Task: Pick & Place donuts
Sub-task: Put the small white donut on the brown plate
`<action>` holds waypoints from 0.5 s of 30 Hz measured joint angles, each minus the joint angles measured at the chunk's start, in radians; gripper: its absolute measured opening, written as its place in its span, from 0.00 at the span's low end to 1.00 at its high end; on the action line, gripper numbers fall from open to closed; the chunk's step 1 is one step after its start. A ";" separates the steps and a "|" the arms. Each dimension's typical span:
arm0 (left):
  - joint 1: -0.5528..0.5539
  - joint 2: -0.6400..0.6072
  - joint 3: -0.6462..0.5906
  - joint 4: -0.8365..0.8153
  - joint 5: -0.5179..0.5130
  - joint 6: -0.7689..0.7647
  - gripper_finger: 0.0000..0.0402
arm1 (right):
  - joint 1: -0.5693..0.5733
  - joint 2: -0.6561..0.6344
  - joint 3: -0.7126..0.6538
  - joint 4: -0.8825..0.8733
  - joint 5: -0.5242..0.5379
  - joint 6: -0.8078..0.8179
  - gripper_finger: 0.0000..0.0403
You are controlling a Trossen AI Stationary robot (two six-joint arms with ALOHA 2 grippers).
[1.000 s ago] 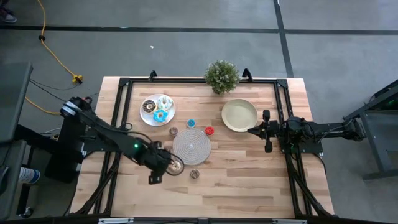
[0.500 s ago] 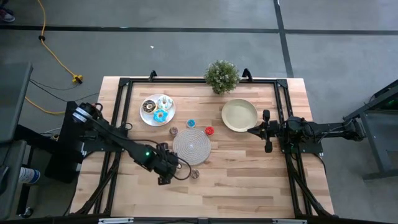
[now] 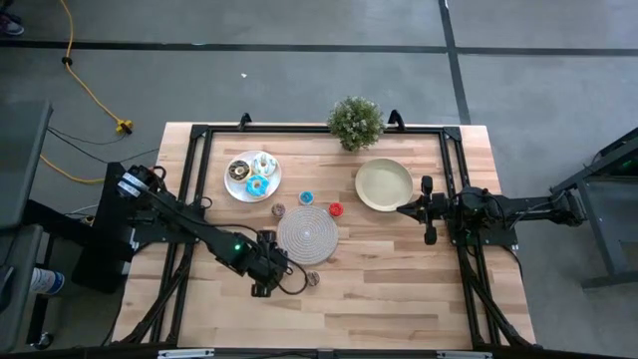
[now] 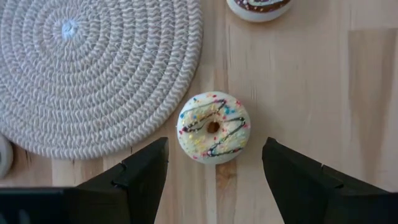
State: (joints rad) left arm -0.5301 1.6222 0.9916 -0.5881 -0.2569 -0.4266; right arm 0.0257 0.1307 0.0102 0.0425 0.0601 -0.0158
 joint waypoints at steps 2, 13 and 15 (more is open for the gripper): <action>0.000 0.000 0.000 0.000 -0.002 0.022 0.62 | 0.000 0.000 0.000 0.000 0.000 0.000 0.03; 0.013 0.000 -0.009 0.006 -0.020 0.090 0.62 | 0.000 0.000 0.000 0.000 0.000 0.000 0.03; 0.018 0.000 -0.015 0.005 -0.004 0.088 0.62 | 0.000 0.000 0.000 0.000 0.000 0.000 0.03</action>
State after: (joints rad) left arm -0.5118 1.6222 0.9764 -0.5827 -0.2608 -0.3382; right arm 0.0259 0.1307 0.0104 0.0425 0.0602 -0.0158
